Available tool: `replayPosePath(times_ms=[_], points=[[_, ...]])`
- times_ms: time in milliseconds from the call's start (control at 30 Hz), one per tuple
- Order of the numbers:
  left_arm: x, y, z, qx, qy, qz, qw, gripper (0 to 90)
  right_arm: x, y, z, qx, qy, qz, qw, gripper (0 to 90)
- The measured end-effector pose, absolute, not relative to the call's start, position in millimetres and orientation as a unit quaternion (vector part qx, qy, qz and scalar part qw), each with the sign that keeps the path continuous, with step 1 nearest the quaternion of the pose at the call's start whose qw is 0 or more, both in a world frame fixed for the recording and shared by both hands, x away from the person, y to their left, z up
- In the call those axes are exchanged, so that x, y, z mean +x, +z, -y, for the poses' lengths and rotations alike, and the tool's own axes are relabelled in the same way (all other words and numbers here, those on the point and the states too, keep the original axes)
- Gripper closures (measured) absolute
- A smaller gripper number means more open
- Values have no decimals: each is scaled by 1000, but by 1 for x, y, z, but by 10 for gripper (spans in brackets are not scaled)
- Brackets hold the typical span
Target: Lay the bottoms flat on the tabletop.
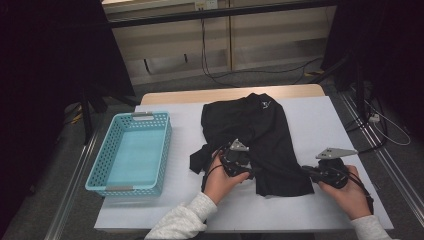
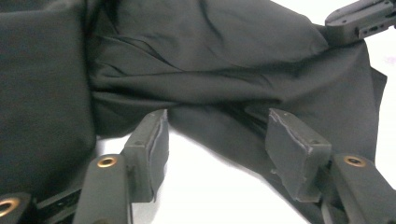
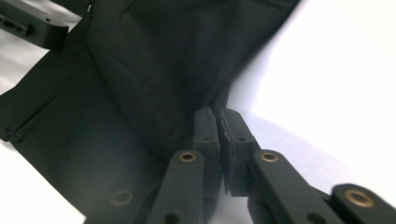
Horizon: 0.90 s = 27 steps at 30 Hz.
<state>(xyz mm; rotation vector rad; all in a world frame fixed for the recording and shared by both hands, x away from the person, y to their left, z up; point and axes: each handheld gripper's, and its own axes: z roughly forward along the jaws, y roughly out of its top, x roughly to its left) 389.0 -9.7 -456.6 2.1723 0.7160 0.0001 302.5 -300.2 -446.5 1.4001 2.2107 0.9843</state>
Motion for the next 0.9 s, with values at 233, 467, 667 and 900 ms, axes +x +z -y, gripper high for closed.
replayPosePath(times_ms=[233,467,667,900], points=[[389,-458,10,867,-1,-287,408,511,304,-446,305,502,348,-768,192,731],[385,-461,14,864,6,-284,415,700,310,-452,304,514,349,-760,190,584],[383,-463,17,863,-1,-283,418,883,312,-455,303,513,347,-762,188,554],[387,-449,10,854,-14,-293,429,900,312,-458,305,513,341,-765,188,564]])
